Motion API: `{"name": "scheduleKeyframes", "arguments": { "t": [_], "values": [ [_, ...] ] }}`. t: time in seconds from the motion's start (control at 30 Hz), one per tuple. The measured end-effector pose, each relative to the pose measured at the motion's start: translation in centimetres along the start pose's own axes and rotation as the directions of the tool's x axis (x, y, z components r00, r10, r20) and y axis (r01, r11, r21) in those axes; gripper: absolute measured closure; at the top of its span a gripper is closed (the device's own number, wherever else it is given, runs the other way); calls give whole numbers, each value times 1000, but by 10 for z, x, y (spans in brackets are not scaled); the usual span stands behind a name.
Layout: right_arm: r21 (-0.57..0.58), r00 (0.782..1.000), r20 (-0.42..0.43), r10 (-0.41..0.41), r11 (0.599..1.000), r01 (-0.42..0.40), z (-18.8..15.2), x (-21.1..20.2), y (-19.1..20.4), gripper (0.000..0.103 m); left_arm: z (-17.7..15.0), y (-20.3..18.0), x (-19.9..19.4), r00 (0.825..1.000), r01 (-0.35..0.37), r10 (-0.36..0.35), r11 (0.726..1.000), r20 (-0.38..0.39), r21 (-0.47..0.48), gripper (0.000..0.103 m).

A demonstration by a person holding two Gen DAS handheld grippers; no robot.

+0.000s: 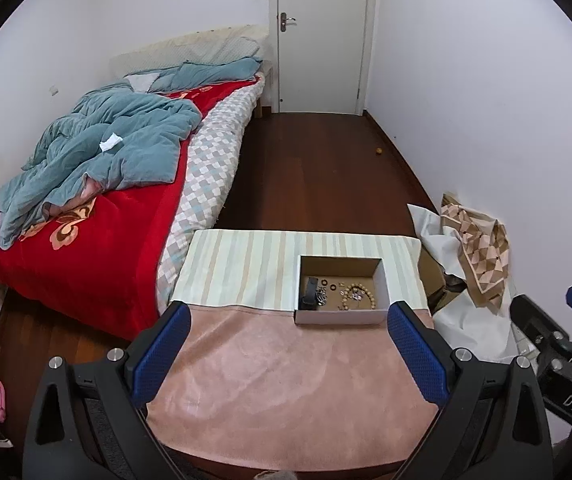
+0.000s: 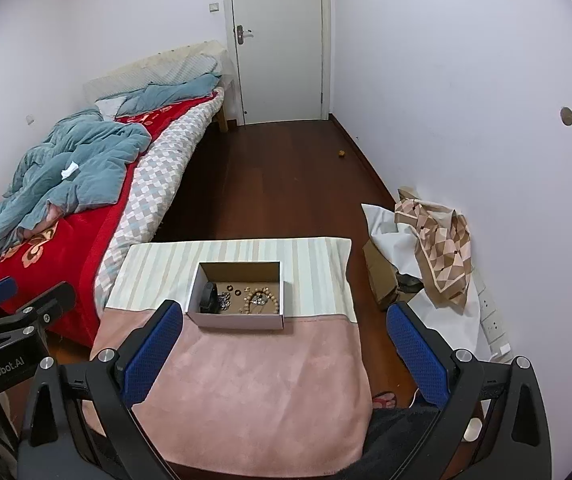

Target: Organize jewelry

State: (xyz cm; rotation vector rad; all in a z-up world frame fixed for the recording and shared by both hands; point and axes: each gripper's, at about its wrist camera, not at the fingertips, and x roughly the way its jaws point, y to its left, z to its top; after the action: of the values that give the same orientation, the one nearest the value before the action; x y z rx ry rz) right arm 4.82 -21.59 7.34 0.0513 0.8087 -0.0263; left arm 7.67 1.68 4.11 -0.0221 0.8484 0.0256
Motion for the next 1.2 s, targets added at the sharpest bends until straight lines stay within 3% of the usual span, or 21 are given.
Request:
{"name": "scheduleKeyframes", "arguments": {
  "t": [0.43, 0.73, 1.2],
  "values": [
    [-12, 999, -47, -25, 1000, 25, 33, 62, 6, 0, 25, -1, 58, 998, -27, 26, 1000, -61, -11, 0],
    [-17, 990, -138, -29, 1000, 27, 43, 110, 6, 0, 37, -7, 99, 984, -18, 18, 1000, -177, -2, 0],
    [-35, 980, -195, -24, 999, 17, 48, 118, 6, 0, 43, -17, 99, 976, -7, 8, 1000, -217, 7, 0]
  ]
}}
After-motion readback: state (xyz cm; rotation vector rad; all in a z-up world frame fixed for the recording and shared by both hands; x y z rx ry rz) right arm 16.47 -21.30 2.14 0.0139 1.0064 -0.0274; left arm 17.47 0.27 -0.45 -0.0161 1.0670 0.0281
